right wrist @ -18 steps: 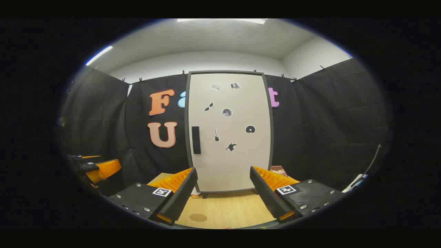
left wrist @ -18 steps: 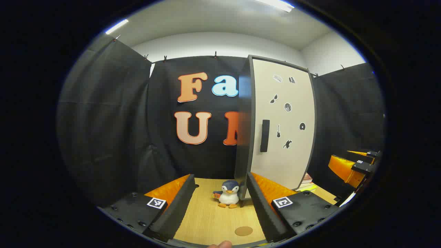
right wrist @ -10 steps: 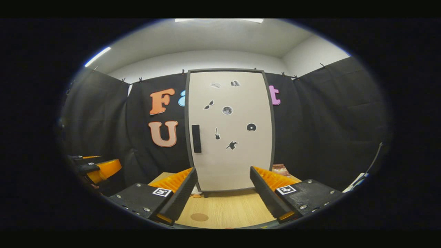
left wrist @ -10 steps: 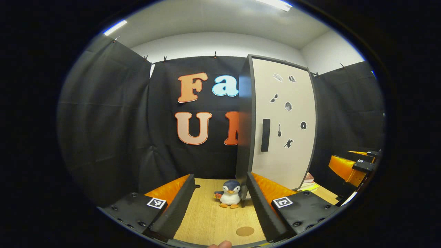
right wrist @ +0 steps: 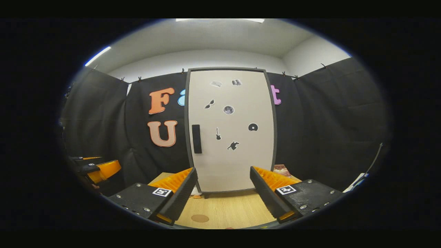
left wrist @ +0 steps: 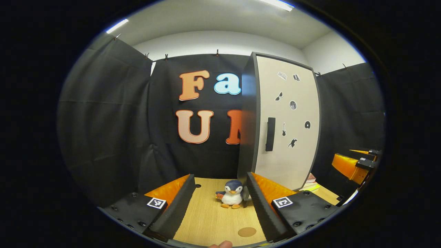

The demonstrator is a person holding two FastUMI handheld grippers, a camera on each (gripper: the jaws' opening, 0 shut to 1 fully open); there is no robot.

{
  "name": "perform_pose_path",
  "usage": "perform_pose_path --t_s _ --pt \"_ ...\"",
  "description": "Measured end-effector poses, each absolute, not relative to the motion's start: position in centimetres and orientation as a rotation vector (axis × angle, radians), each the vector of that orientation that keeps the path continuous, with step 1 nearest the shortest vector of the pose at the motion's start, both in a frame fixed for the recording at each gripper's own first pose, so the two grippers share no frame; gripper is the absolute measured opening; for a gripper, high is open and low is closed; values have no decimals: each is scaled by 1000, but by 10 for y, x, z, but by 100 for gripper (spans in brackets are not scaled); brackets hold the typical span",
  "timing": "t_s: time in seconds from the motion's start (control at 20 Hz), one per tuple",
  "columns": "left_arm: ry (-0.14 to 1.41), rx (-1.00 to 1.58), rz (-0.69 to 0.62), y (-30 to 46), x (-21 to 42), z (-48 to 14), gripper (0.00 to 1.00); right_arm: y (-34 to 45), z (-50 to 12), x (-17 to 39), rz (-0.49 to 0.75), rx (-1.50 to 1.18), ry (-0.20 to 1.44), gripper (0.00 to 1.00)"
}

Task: Open the cabinet door with the right hand, grasp the bottle in the cabinet with the left hand and place it on the coaster, then close the cabinet door with the right hand.

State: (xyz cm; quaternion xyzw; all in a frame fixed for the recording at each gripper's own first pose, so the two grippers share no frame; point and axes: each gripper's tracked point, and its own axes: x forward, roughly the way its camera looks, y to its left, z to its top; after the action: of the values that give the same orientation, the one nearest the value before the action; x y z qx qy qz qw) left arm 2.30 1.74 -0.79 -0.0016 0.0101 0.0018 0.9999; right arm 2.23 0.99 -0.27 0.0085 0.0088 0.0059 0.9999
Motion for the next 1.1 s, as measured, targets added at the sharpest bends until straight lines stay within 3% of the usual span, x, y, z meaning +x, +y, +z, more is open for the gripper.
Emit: perform_pose_path --t_s 0.6,1.1 --pt "77 -72 -44 83 62 -38 97 87 10 65 -4 6 6 94" --pt "105 -63 101 157 102 -55 97 117 23 195 49 11 -4 95"
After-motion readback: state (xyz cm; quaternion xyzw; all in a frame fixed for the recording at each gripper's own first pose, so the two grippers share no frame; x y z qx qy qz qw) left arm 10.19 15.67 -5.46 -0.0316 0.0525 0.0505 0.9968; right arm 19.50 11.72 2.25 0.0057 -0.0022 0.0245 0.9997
